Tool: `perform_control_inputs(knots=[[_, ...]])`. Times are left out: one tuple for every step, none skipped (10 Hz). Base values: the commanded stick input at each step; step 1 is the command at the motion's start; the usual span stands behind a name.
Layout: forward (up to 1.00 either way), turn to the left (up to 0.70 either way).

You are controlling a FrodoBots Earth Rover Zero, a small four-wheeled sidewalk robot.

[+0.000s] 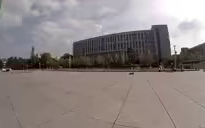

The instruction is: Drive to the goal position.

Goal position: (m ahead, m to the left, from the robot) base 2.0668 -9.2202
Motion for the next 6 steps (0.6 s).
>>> perform_control_inputs(knots=[[0.00, -0.70], [0.00, -0.70], [0.00, -0.69], [0.00, -0.45], [0.00, 0.00], [0.00, -0.05]])
